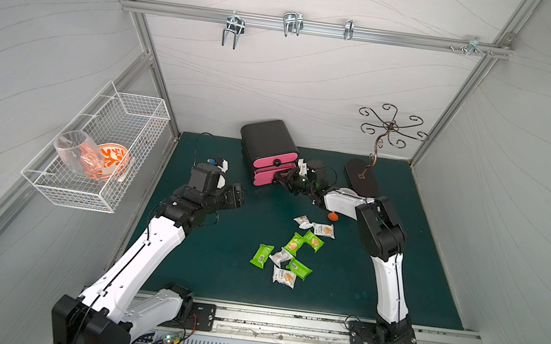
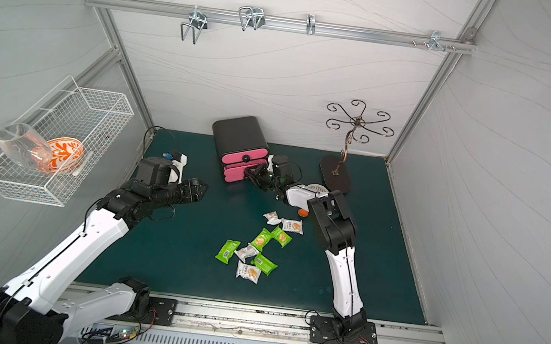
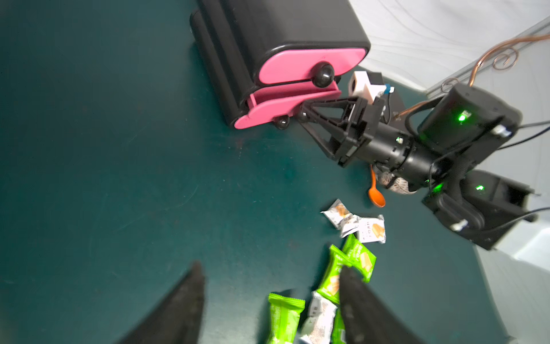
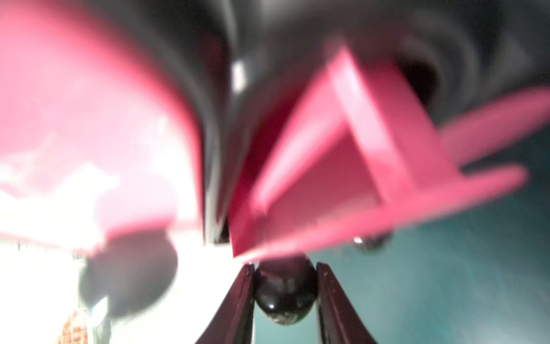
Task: Place the cookies into the drawer by color
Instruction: Open the drawer in the storage box.
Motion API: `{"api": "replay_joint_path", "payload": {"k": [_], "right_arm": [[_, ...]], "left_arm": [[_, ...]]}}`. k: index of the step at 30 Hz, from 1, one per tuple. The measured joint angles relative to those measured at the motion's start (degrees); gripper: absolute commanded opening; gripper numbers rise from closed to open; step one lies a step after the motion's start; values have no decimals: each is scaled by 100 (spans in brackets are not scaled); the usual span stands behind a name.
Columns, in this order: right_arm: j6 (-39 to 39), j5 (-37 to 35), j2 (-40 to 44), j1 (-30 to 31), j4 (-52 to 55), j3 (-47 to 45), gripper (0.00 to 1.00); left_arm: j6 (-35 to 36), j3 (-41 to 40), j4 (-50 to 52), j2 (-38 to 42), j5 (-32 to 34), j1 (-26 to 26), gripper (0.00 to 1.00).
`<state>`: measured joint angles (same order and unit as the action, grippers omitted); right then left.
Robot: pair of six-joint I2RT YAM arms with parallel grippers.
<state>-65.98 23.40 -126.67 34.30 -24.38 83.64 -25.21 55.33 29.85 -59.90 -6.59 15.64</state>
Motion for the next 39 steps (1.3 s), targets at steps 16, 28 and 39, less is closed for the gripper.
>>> {"api": "replay_joint_path", "payload": {"k": [16,28,39], "right_arm": [[835,-13,1097,61,518,-1410,64],[1523,-297,2323,4,1182,-2020,87],[3294,-1296,4339,-247,3088,-2396,85]], "left_arm": [[-146,-63,-142,-103,-50,0,89],[-201,-63,-188,-223,-94,0,89],[-179,-63,-417,-490,-140,4,89]]}}
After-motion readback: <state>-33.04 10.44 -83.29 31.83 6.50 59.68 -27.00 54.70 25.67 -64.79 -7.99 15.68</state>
